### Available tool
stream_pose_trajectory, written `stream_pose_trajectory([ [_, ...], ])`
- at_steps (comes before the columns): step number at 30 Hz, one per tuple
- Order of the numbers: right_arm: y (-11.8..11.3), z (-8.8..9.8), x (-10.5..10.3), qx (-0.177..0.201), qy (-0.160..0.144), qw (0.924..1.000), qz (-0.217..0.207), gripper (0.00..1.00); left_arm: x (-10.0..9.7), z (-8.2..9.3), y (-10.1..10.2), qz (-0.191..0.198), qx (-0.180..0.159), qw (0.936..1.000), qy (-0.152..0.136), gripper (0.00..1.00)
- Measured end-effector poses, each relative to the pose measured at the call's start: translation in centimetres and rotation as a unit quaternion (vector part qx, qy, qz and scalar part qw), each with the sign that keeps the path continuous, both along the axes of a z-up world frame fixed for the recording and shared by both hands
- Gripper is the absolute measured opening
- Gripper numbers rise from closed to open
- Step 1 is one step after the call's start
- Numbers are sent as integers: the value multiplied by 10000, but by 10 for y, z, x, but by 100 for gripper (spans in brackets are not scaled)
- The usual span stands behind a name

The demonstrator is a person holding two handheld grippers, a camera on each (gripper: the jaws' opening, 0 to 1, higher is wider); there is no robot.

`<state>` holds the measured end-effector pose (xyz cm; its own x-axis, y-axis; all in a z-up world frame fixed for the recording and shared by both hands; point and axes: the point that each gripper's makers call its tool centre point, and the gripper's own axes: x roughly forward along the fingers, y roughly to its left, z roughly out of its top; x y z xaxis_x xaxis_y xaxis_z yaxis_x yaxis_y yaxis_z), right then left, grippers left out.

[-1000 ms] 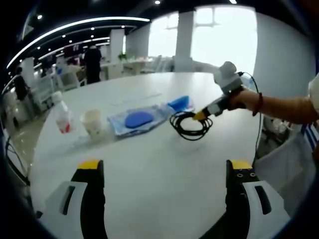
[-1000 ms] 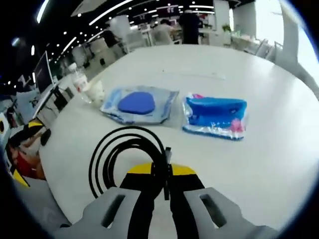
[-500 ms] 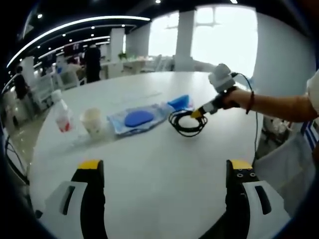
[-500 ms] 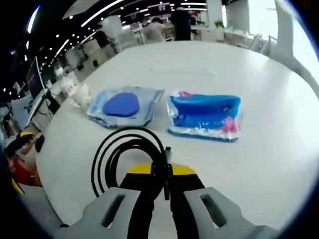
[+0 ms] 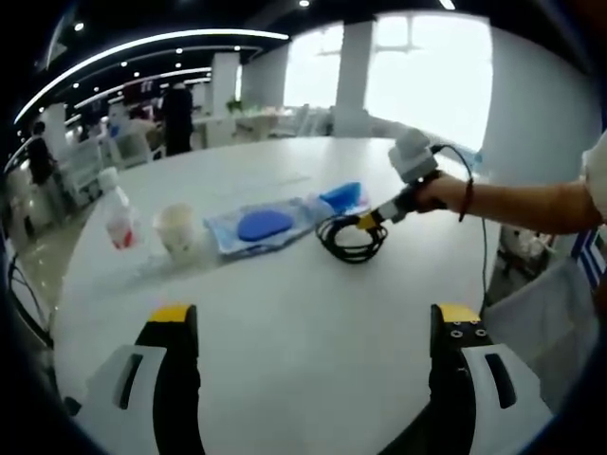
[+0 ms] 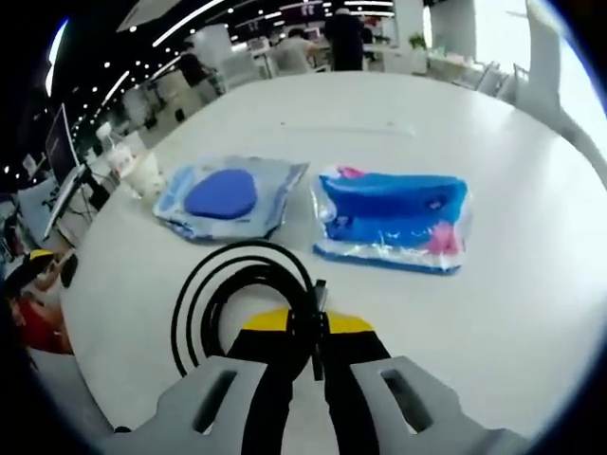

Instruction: Arrange the tabletop items into an orderly group along one side of the table until the central work area is clear of visible clutter.

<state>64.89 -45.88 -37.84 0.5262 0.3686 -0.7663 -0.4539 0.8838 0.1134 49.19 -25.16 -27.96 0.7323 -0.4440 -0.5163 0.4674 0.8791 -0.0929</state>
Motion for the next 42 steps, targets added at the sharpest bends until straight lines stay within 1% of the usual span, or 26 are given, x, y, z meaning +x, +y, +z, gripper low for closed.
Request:
stream_pose_trajectory([
  [6,0,-2,2,-38,-28,10000,20,11,0,-1,-1,-1,21,10000,1,99],
  [15,0,-8,1,75,102,9999,-93,12,-1,0,-3,-12,-16,10000,-21,99],
  [16,-1,-10,0,-114,47,9998,170,12,-1,0,-3,-16,-7,10000,-17,99],
  [17,-3,-10,0,-294,-33,9992,275,13,-1,0,-3,-17,-5,10000,-15,99],
  [18,-3,-9,1,-442,-180,9980,418,13,-1,0,-2,-13,-10,10000,-16,99],
  [21,2,-2,3,-278,-224,9988,349,13,0,2,-2,8,-54,10000,-43,99],
  [25,2,4,7,-208,-322,9988,294,27,1,3,-1,25,-43,10000,-56,99],
  [29,4,11,2,-134,-369,9988,300,38,1,4,0,26,-26,10000,-67,99],
  [30,7,14,0,-24,-382,9987,330,42,1,4,0,31,-28,10000,-74,99],
  [31,14,17,-3,171,-371,9981,468,46,1,4,0,34,-24,10000,-71,99],
  [32,21,21,-8,432,-335,9972,505,50,1,4,0,31,-18,10000,-70,99],
  [34,23,27,-12,615,-327,9966,447,59,1,4,1,37,-4,10000,-64,99],
  [37,24,36,-19,572,-508,9952,603,70,2,4,3,84,-13,9999,-59,99],
  [38,27,41,-20,573,-686,9928,795,73,2,4,4,87,-16,9999,-69,99],
  [40,28,46,-26,626,-679,9926,788,79,2,5,3,89,-23,9999,-87,99],
  [42,28,55,-31,638,-813,9912,831,86,3,5,3,82,11,9999,-85,99],
])
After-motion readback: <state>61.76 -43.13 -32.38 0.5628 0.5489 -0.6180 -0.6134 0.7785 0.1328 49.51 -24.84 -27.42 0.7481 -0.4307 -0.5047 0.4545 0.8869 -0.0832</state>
